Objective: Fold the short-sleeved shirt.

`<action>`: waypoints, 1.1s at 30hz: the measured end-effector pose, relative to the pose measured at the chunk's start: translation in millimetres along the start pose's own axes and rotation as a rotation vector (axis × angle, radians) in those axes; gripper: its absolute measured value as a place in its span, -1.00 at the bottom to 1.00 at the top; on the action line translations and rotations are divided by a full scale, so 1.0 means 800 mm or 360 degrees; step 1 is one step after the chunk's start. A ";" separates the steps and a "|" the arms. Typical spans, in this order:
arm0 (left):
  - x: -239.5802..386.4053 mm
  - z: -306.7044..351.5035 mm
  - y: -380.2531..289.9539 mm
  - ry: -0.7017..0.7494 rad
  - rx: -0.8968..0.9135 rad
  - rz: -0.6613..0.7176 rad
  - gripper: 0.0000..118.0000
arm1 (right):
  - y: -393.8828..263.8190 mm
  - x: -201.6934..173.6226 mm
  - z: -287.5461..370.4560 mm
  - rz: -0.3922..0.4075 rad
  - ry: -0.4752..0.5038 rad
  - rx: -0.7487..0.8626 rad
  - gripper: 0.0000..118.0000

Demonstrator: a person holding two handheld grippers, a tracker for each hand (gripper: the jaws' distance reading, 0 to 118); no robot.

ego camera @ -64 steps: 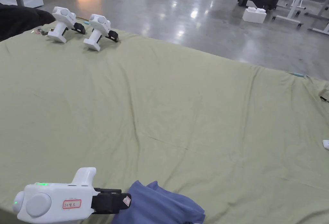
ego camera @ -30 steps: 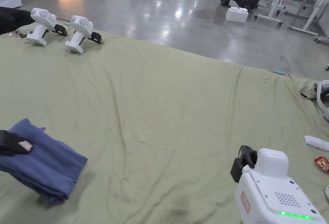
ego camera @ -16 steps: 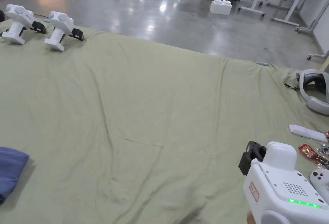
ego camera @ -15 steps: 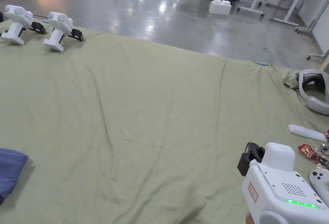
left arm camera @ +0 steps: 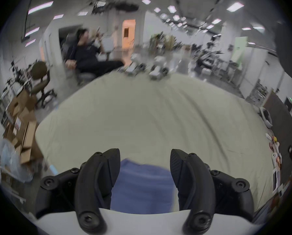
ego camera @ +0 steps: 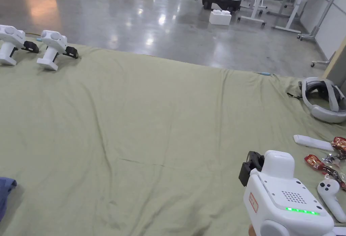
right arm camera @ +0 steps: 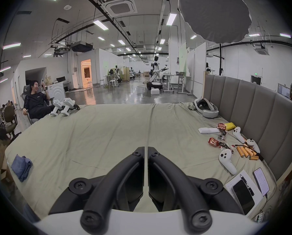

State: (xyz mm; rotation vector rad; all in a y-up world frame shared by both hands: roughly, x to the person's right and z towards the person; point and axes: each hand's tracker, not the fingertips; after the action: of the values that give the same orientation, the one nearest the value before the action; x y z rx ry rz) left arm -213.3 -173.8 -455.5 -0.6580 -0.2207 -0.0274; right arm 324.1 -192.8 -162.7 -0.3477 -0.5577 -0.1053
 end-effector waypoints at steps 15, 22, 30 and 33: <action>0.319 0.072 -0.036 -0.0253 0.0674 -0.0343 0.19 | 0.020 -0.020 0.012 0.0003 -0.0012 0.0126 -0.91; 0.363 0.087 -0.050 -0.0278 0.0780 -0.0294 -0.55 | 0.017 -0.026 0.017 -0.0003 -0.0037 0.0190 -0.91; 0.374 0.087 -0.058 -0.0304 0.0756 -0.0301 -0.93 | 0.010 -0.034 0.022 -0.0014 -0.0027 0.0217 -0.91; 0.374 0.084 -0.064 -0.0302 0.0745 -0.0283 -0.94 | 0.008 -0.033 0.025 -0.0036 -0.0034 0.0224 -0.91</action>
State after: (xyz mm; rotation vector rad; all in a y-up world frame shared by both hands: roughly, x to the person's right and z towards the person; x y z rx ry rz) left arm 60.8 -160.2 -309.5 -0.1722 -0.4524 -0.0816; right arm 292.9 -179.7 -163.2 -0.2058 -0.5868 -0.0837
